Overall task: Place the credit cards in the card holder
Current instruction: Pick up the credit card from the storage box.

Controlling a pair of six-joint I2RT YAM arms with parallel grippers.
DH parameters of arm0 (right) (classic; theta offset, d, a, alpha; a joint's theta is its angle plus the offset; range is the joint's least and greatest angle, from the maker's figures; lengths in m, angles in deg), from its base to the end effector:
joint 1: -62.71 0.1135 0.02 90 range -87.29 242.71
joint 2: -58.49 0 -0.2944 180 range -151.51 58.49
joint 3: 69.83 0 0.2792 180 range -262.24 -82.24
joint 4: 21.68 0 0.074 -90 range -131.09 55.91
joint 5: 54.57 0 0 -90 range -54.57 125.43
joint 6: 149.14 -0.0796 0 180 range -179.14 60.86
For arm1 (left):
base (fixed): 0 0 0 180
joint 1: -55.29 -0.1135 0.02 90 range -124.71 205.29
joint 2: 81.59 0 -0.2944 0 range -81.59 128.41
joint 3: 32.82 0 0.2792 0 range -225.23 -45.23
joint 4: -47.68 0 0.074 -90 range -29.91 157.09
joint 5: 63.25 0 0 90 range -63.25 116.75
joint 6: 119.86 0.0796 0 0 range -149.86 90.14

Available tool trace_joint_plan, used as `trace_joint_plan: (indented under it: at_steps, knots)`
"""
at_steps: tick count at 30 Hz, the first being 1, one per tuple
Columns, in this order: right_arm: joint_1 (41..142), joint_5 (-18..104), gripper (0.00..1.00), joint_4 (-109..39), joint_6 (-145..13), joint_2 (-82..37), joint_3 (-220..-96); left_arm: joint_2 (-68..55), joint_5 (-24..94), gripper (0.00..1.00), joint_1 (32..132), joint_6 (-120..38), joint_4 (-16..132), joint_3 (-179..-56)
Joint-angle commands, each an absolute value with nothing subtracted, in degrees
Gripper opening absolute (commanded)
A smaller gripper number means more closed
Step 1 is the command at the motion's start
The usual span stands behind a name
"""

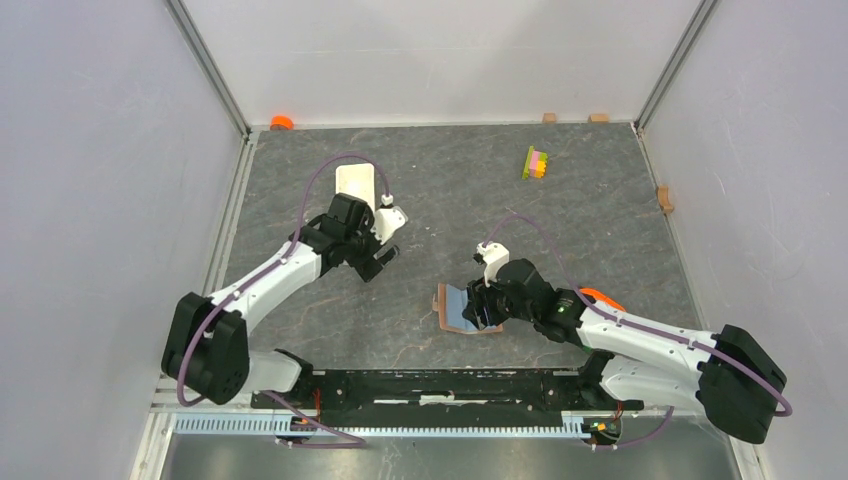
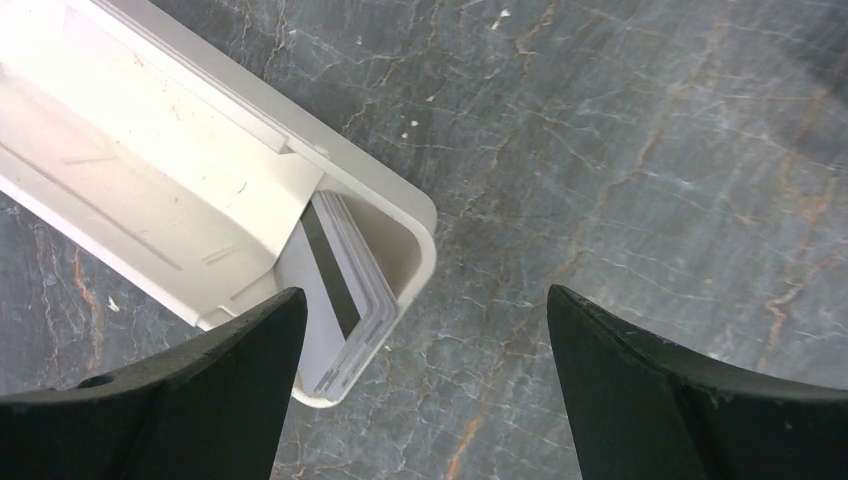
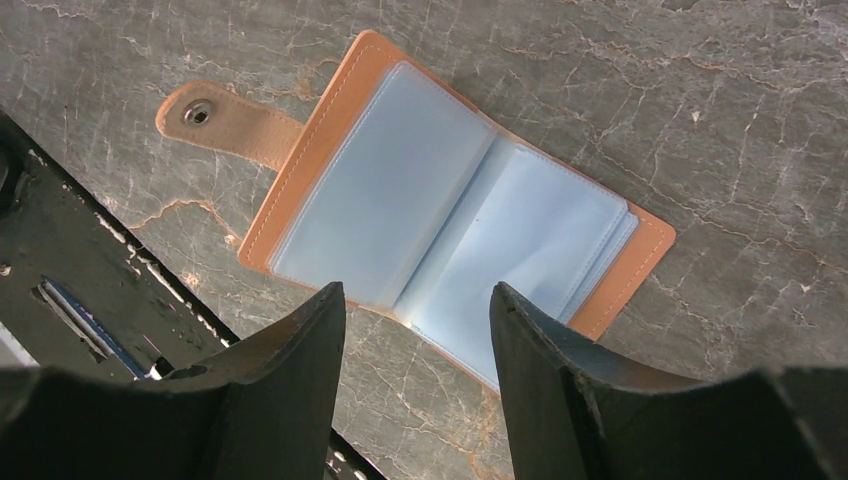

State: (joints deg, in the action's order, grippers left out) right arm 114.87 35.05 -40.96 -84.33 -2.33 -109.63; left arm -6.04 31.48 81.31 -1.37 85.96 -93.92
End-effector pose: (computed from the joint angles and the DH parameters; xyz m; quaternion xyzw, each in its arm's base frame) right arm 0.1564 0.2004 0.1710 -0.2102 0.8827 0.2603 0.3300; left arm 0.2755 -0.1418 0.2069 0.4453 0.8356 -0.0322 0.3200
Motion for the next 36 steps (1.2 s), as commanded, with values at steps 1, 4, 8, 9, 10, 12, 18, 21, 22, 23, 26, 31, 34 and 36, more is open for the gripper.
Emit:
trace_joint_plan:
  at_steps: [1, 4, 8, 9, 10, 12, 18, 21, 22, 23, 26, 31, 34, 36]
  knots:
    - [114.5, 36.9, 0.60, -38.7, -83.7, -1.7, -110.1, -2.5, 30.7, 0.96, 79.2, 2.8, 82.3, -95.2]
    - [114.5, 37.0, 0.60, -38.7, -83.8, -1.6, -110.1, -1.0, 31.1, 0.96, 78.0, 3.3, 81.5, -95.3]
    - [114.3, 37.2, 0.60, -38.6, -83.9, -1.6, -110.1, 0.9, 30.7, 0.96, 77.1, 3.4, 82.1, -95.3]
    - [114.3, 37.3, 0.60, -38.5, -84.0, -1.7, -110.1, 1.1, 30.8, 0.96, 77.1, 3.3, 82.5, -95.4]
    - [114.3, 37.4, 0.60, -38.4, -84.0, -1.7, -110.1, 1.3, 31.3, 0.95, 77.1, 3.0, 83.3, -95.4]
    - [114.2, 37.5, 0.60, -38.3, -84.1, -1.8, -110.1, 1.2, 31.3, 0.94, 77.1, 2.2, 84.4, -95.4]
    - [114.1, 37.7, 0.60, -38.0, -84.3, -1.8, -109.9, -0.4, 32.2, 0.91, 77.1, 0.0, 87.4, -95.6]
    - [113.9, 37.8, 0.60, -38.0, -84.2, -1.7, -109.9, -0.9, 32.2, 0.91, 77.2, -0.7, 88.8, -95.5]
    - [113.9, 37.8, 0.60, -38.0, -84.3, -1.7, -109.9, -0.9, 32.2, 0.91, 77.2, -1.0, 89.2, -95.6]
    - [113.9, 37.7, 0.60, -38.0, -84.3, -1.8, -109.8, -1.0, 32.4, 0.91, 77.2, -1.4, 89.6, -95.8]
    - [113.9, 37.8, 0.60, -38.1, -84.3, -1.7, -109.8, -1.3, 32.3, 0.90, 77.2, -2.4, 91.3, -96.7]
    - [113.8, 37.8, 0.60, -38.0, -84.4, -1.7, -109.8, -2.3, 31.7, 0.87, 77.2, -2.9, 91.7, -96.6]
    - [113.8, 37.8, 0.60, -38.0, -84.5, -1.8, -109.8, -3.0, 31.3, 0.86, 77.2, -3.4, 92.2, -97.0]
    - [113.8, 37.8, 0.59, -38.0, -84.5, -1.7, -109.8, -3.4, 31.7, 0.85, 77.2, -3.8, 92.5, -97.1]
